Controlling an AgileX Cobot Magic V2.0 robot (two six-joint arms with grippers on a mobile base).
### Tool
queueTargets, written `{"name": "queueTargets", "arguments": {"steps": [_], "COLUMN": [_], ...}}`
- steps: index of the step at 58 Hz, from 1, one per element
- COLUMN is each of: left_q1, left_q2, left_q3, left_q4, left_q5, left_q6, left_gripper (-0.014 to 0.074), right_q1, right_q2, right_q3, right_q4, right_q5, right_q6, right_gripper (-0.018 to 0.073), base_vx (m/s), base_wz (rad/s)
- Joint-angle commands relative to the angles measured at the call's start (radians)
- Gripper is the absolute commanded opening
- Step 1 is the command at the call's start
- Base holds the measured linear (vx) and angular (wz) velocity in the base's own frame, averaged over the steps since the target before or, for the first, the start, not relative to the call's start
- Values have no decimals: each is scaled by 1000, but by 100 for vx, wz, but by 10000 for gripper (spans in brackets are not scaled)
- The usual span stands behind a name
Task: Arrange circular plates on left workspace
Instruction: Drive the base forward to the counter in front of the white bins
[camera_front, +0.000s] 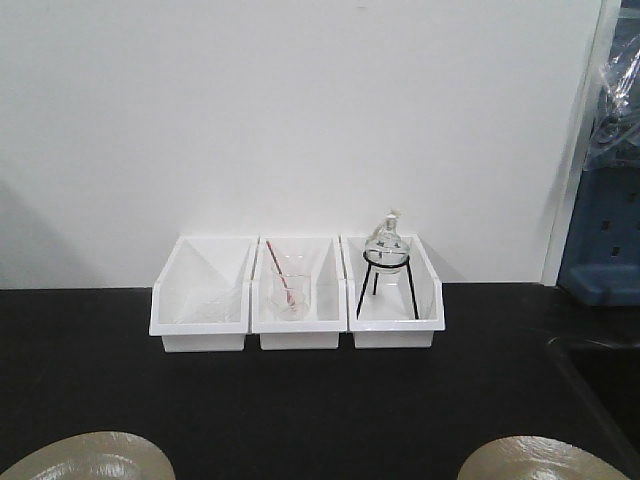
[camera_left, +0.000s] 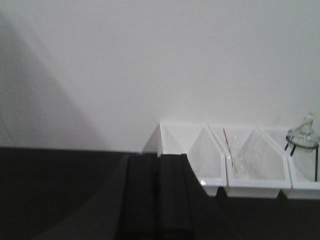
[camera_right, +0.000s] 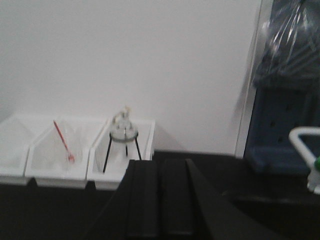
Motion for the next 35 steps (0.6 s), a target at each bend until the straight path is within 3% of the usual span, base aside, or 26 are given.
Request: {"name": "queueTargets", "arguments": {"steps": [1,10,16,22,26,31,35], "left_q1": [-6,-6,-6,-6,-6,-6,-6], "left_q2": [93,160,173,173,180,192,204], "left_q3": [-75,-83,-83,-83,-83,-83,-83], "left_q4": [-3,-16,-78,-219,-294,-449,-615], "left_q5": [-47,-40,4,93,145,215,267], "left_q6": [-12,-12,-12,-12,7,77,197], "left_gripper": [3,3,3,3,3,3,3], "right_q1": [-1,-1,-1,-1,-1,-1,-1], "right_q2": [114,216,250,280,301,328,358], "right_q3": [-68,-70,-70,-70,-70,-70,-70], "right_q4": [15,109,188,303,389,558,730], "right_q5": [-21,52,108,176,218,294,369], "right_q6": [-3,9,9,-2,-65,-213,-377], "right_gripper": [0,0,0,0,0,0,0], "base_vx": [0,0,0,0,0,0,0], "base_wz": [0,0,0,0,0,0,0]}}
